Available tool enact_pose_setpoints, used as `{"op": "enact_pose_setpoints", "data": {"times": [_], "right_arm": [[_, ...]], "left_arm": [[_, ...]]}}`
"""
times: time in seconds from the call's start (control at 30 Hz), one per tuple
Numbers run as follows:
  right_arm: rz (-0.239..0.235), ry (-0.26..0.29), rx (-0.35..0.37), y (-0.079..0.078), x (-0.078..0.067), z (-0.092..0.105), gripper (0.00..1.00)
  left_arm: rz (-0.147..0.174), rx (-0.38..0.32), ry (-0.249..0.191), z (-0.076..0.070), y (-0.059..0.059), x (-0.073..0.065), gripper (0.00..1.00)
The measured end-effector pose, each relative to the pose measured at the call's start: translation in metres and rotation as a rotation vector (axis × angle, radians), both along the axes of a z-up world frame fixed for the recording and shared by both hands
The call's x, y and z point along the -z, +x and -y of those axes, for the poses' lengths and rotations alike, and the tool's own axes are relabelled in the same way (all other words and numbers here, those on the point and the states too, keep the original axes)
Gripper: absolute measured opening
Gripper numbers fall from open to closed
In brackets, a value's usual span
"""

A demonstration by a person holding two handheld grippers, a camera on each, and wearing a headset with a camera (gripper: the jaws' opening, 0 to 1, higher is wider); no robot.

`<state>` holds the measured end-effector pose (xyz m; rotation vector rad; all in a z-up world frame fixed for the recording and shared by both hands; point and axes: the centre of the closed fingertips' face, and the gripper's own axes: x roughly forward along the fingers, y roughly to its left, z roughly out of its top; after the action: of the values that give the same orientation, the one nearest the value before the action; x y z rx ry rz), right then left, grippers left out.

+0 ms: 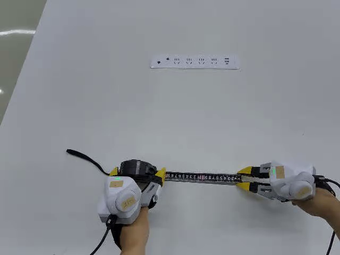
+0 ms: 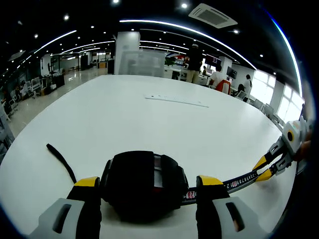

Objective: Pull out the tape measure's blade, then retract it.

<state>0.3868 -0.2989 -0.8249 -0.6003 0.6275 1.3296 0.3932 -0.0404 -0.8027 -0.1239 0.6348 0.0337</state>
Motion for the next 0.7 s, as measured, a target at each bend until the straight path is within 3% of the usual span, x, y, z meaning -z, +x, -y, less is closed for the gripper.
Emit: {"op": "enact_pose_setpoints", "data": {"times": [0.3, 0.37, 0.7], "right_arm": [[0.004, -0.001, 0.002, 0.0001, -0.0024, 0.0, 0.1], [0.005, -0.001, 0.002, 0.0004, -0.0024, 0.0001, 0.1], [0.002, -0.004, 0.004, -0.0001, -0.0033, 0.0009, 0.1]], "left_arm": [[-0.005, -0.02, -0.006, -0.0026, -0.0001, -0.0011, 0.71], [-0.014, -0.019, 0.017, -0.0061, -0.0016, 0.0006, 0.67], [-0.02, -0.013, 0.04, -0.0048, -0.0028, -0.001, 0.65]]}}
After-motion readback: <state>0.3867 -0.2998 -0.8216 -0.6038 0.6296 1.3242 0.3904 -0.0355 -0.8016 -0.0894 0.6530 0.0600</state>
